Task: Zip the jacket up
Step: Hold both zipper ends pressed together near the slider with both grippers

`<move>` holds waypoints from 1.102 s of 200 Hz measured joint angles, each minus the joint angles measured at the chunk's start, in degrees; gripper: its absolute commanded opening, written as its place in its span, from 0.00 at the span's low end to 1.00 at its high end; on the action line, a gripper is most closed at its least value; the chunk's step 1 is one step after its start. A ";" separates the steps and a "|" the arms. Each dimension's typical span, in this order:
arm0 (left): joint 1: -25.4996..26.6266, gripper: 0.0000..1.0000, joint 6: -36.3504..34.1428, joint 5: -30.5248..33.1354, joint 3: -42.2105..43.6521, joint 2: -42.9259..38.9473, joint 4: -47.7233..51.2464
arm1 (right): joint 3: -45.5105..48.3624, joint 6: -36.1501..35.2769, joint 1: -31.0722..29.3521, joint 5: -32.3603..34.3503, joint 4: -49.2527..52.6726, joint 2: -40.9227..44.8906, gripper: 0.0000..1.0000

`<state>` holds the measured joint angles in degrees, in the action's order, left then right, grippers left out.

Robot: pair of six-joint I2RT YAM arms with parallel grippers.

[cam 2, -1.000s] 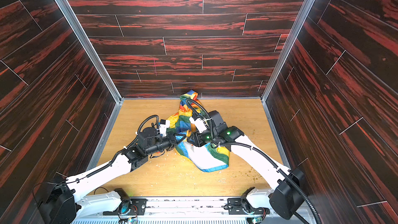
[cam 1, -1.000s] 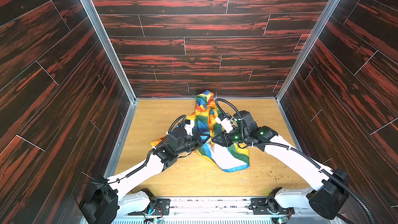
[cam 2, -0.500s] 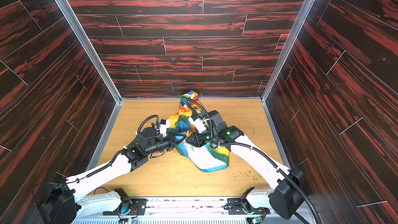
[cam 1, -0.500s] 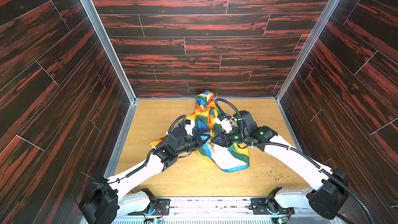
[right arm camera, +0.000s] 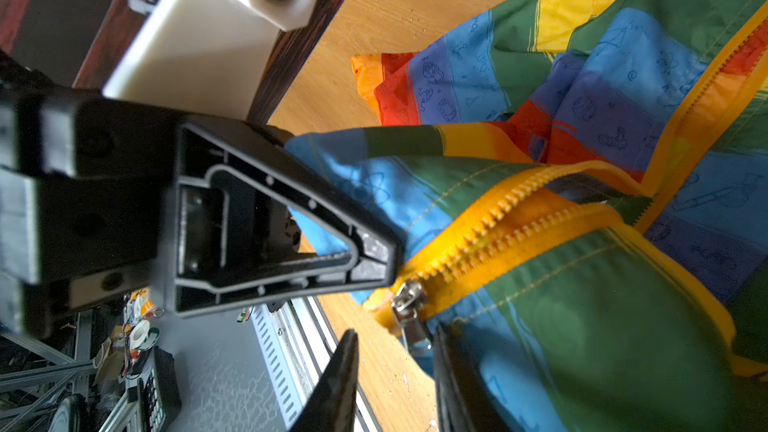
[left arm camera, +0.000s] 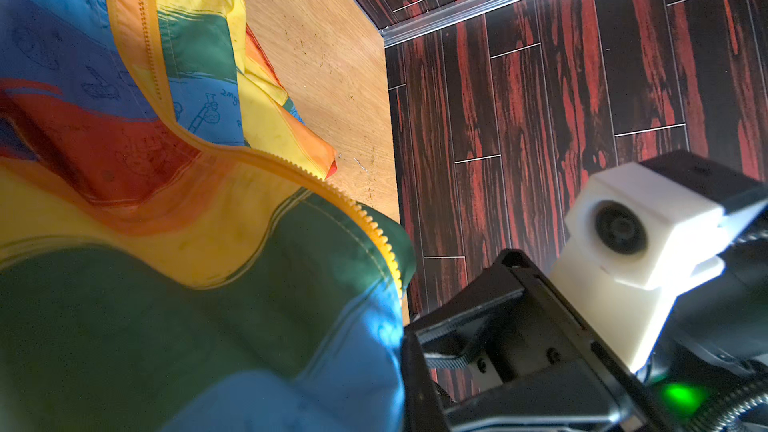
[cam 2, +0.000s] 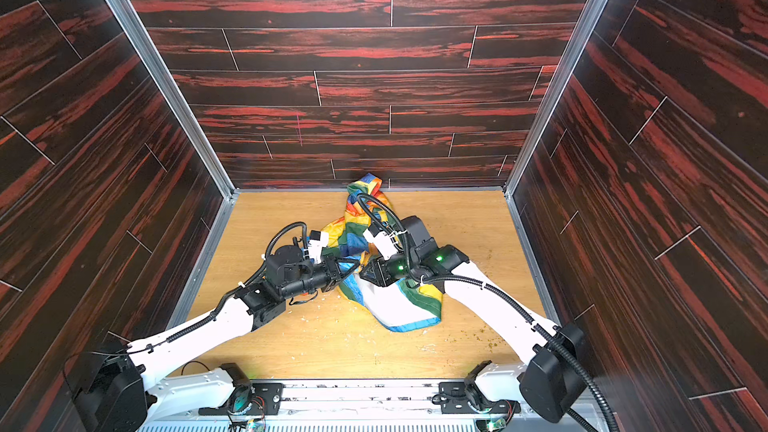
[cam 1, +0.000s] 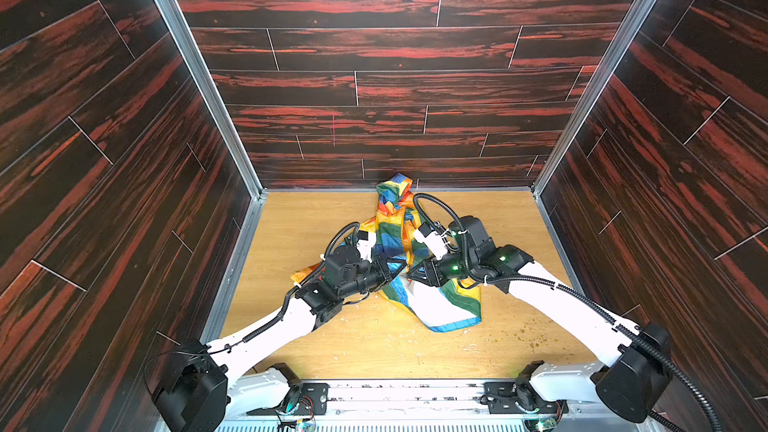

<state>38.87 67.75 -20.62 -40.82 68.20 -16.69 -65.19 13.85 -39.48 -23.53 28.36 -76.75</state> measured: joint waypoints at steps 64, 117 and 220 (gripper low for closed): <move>0.00 0.00 0.22 -0.81 0.00 0.02 0.00 | 0.04 -0.04 0.00 0.02 -0.11 0.00 0.32; 0.00 0.00 0.24 -1.22 0.00 0.07 0.00 | 0.66 -0.35 0.00 0.02 -0.42 0.00 0.27; -0.02 0.00 0.44 -1.51 0.00 0.11 0.00 | 0.87 -0.55 0.00 0.31 -0.55 0.00 0.21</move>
<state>38.85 68.18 -22.13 -40.82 68.31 -16.69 -64.31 13.30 -39.48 -23.22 27.81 -76.75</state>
